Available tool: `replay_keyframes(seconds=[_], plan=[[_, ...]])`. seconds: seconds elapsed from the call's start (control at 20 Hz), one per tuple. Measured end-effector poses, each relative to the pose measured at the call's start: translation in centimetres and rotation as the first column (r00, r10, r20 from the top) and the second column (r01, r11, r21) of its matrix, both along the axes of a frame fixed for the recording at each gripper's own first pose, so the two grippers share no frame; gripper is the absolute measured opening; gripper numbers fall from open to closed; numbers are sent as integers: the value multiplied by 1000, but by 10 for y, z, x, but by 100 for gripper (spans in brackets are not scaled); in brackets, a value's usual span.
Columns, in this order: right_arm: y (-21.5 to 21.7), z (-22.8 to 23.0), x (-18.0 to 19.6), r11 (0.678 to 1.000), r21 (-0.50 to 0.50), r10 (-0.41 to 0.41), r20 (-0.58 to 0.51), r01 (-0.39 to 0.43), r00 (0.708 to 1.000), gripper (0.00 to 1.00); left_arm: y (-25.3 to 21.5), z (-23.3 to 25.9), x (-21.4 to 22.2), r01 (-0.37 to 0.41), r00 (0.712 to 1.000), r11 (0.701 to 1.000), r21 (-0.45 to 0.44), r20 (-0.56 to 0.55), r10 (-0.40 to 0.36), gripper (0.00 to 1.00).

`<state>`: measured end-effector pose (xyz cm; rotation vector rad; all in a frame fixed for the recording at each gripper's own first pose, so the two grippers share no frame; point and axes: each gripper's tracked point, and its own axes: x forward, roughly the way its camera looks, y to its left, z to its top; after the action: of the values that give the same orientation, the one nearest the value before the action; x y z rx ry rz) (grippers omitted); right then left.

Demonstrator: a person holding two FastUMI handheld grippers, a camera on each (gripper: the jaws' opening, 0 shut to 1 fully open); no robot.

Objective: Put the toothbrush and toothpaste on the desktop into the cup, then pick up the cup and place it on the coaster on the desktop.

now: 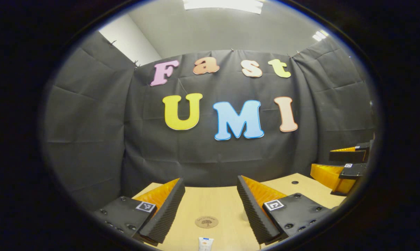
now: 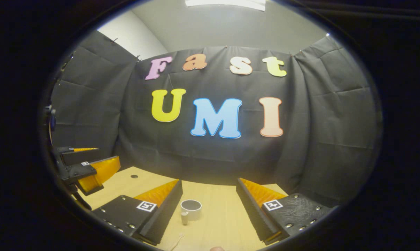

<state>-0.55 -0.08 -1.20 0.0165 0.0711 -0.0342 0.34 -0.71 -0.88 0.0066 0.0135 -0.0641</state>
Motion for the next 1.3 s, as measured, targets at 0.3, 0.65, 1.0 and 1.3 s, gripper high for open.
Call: replay_keyframes(seconds=[0.3,0.65,1.0,1.3], plan=[[0,8,-3,1000,13,-19,14,19,1000,95,-2,1,5,22,1000,1000,-13,0,-22,96],[4,1,3,1000,7,-30,-34,30,999,95,0,6,9,40,999,999,-36,22,-40,96],[27,-30,13,999,42,-9,-153,15,988,95,11,-25,14,47,994,999,-16,-95,-49,97],[53,-86,20,995,98,53,-350,-20,935,95,7,-79,18,90,954,996,16,-288,-82,97]])
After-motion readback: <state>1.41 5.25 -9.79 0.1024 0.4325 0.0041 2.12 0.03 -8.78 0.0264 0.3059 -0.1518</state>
